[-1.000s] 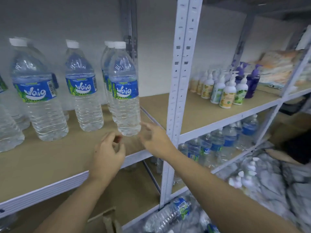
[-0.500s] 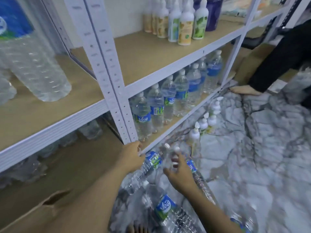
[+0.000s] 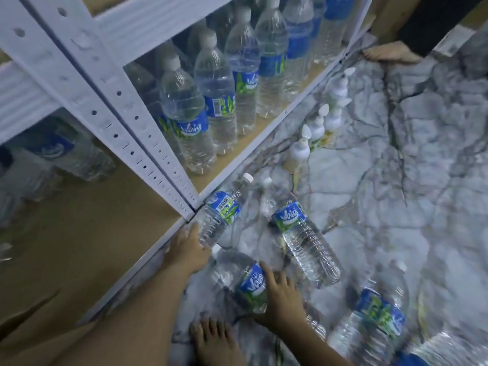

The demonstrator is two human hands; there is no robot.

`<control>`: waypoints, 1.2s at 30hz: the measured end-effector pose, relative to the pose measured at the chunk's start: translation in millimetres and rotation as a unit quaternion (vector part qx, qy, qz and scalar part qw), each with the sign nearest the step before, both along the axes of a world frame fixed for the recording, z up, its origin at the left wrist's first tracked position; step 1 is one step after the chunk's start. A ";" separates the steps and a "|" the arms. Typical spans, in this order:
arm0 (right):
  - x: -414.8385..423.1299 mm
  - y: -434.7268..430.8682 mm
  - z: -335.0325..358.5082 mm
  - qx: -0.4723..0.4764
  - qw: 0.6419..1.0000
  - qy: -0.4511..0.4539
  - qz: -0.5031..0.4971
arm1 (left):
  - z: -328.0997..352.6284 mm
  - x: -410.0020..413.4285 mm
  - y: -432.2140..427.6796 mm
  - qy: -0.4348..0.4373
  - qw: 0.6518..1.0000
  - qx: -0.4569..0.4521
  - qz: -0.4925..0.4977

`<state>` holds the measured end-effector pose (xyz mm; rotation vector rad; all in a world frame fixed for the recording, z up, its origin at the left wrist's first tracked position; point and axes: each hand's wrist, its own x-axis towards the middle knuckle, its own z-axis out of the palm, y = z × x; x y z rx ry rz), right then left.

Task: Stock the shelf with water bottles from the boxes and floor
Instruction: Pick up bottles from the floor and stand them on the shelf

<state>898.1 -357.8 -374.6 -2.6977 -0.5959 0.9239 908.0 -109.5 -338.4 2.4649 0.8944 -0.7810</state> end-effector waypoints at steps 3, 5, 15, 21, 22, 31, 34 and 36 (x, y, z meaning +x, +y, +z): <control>8.8 -3.4 -6.4 0.008 1.000 0.010 -0.026 | -13.0 -0.8 -0.6 0.009 1.000 0.018 0.015; 7.4 -4.0 -8.9 0.022 0.998 0.000 -0.051 | -15.4 -4.7 0.1 0.017 0.999 0.051 0.009; -10.1 5.2 -14.6 0.040 0.962 -0.097 -0.251 | -8.2 -10.6 -12.8 0.080 0.996 0.046 0.000; -1.3 10.5 -10.7 0.005 0.952 -0.067 -0.297 | -0.3 -36.8 -24.5 0.102 0.995 -0.005 -0.004; -1.9 11.8 -10.7 -0.001 0.952 -0.068 -0.298 | 2.8 -41.4 -29.2 0.104 0.994 0.001 -0.019; 25.7 30.5 -3.0 0.001 0.939 -0.057 -0.339 | 3.1 -31.4 -36.4 0.003 0.973 -0.098 0.210; 30.0 40.8 -2.2 -0.015 0.940 -0.055 -0.336 | -0.1 -25.8 -30.9 0.013 0.964 -0.122 0.235; 32.0 41.2 -3.7 -0.014 0.946 -0.040 -0.321 | 3.1 -22.8 -31.3 0.015 0.963 -0.126 0.238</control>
